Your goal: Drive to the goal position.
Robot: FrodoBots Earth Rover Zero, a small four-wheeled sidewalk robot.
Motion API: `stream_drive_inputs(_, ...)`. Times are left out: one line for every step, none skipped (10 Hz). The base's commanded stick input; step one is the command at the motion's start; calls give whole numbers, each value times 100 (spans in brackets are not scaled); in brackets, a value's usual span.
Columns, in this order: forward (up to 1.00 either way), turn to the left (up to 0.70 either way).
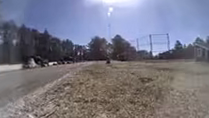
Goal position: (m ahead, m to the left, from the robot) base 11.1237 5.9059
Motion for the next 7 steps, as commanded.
stream_drive_inputs(70, 3)
stream_drive_inputs(70, 3)
stream_drive_inputs(70, 3)
stream_drive_inputs(70, 3)
stream_drive_inputs(70, 3)
stream_drive_inputs(70, 3)
stream_drive_inputs(70, 3)
